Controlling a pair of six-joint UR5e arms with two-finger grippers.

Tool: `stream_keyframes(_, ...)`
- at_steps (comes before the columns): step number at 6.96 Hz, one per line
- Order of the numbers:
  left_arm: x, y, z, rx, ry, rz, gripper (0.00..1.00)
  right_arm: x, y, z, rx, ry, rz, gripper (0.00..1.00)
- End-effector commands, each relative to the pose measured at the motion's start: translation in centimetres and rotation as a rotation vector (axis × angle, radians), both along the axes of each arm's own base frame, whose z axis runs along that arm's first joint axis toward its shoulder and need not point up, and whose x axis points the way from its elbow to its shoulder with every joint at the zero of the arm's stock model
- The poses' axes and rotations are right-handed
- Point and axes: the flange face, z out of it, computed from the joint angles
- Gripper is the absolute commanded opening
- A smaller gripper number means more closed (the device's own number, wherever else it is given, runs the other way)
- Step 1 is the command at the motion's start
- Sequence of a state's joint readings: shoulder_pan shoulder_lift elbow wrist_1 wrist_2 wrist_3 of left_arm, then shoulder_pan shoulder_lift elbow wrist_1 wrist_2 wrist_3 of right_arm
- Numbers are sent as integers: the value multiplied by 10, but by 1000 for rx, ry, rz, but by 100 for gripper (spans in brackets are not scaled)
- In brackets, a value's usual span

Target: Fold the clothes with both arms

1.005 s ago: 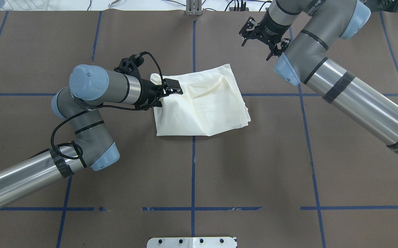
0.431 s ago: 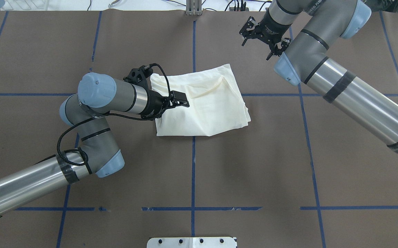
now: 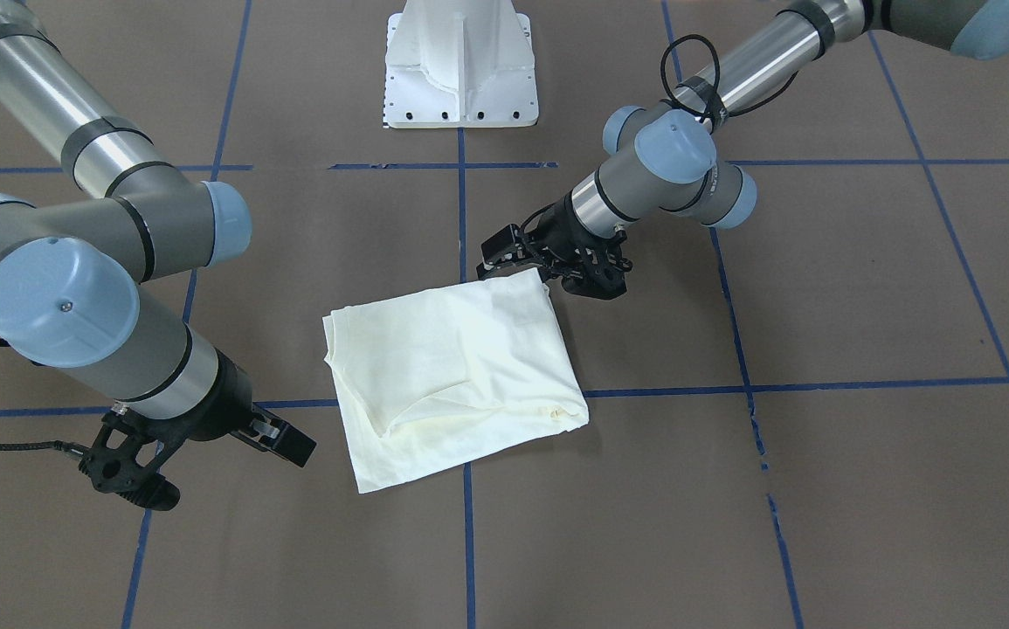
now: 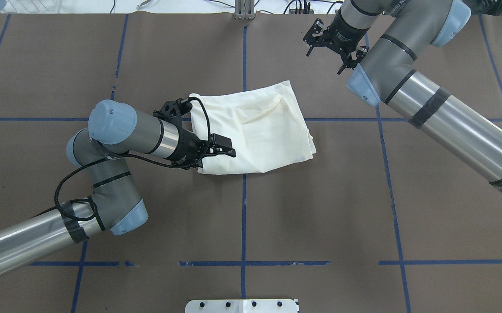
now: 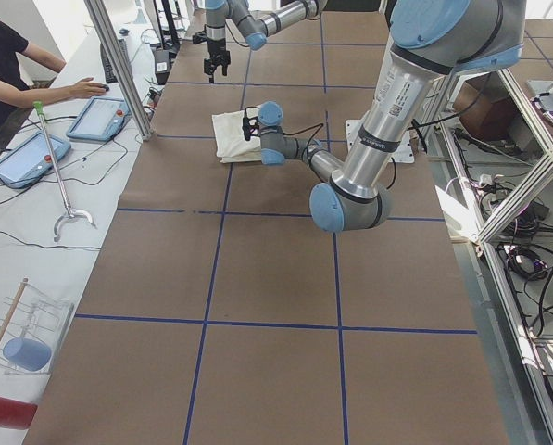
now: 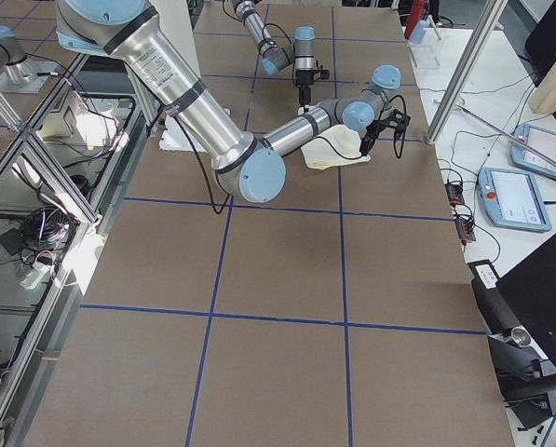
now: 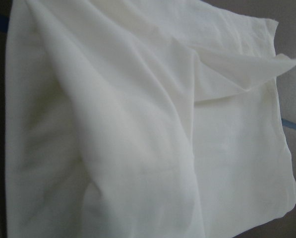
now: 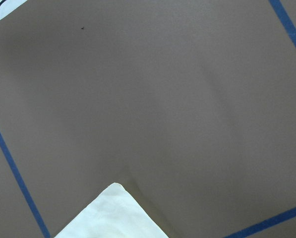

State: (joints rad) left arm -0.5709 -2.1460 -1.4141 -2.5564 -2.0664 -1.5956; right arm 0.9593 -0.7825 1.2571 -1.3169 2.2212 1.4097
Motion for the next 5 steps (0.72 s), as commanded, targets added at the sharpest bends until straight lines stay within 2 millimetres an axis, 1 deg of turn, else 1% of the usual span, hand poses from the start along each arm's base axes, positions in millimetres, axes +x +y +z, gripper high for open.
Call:
stream_keyframes(1, 16, 37, -9, 4, 19, 62, 100, 3, -1, 0, -1, 1, 4, 100)
stream_keyframes(2, 28, 51, -11, 3, 19, 80, 100, 3, -1, 0, -1, 1, 4, 100)
stream_keyframes(3, 33, 57, -12, 5, 19, 70, 100, 4, -2, 0, 0, 0, 6, 100)
stream_keyframes(4, 38, 66, -10, 5, 17, 76, 100, 7, -4, 0, 0, 0, 10, 100)
stream_keyframes(5, 37, 69, -13, 7, 19, 73, 100, 11, -6, 1, 0, 1, 15, 100)
